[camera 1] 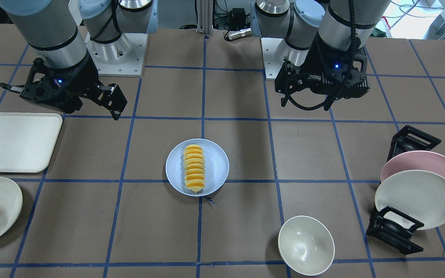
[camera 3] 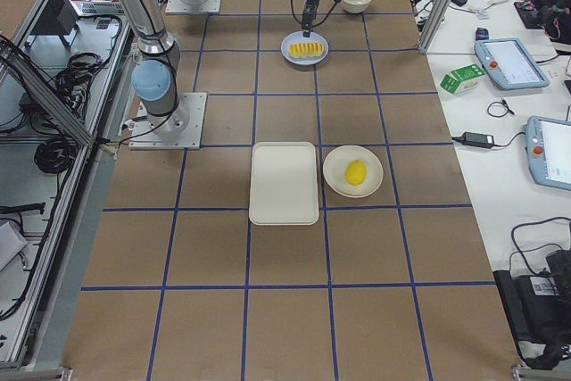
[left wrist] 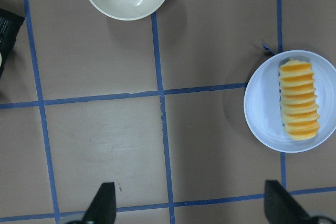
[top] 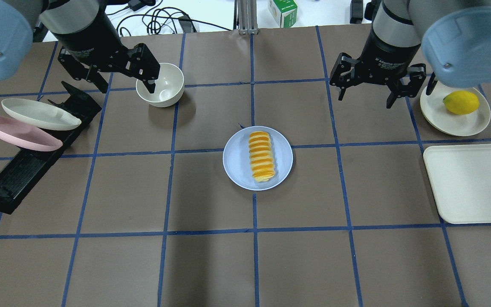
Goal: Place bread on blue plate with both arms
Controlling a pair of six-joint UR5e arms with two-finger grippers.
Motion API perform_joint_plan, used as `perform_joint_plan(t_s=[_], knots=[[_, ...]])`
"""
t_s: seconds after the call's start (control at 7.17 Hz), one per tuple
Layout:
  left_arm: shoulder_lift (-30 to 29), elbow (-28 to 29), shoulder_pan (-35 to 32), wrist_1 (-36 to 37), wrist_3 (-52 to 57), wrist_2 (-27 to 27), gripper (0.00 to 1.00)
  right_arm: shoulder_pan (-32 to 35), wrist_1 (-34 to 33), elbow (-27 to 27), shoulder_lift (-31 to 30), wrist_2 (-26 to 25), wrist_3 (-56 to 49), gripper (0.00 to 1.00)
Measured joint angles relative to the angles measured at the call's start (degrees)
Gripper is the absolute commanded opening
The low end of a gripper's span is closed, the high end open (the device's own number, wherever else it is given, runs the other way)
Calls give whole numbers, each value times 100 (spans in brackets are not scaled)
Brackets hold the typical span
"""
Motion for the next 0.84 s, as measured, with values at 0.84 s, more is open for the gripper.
perform_joint_plan(t_s=[0.84], knots=[[-29, -15, 4, -36, 23, 68, 100, 10, 249, 43, -154, -6, 6, 100]])
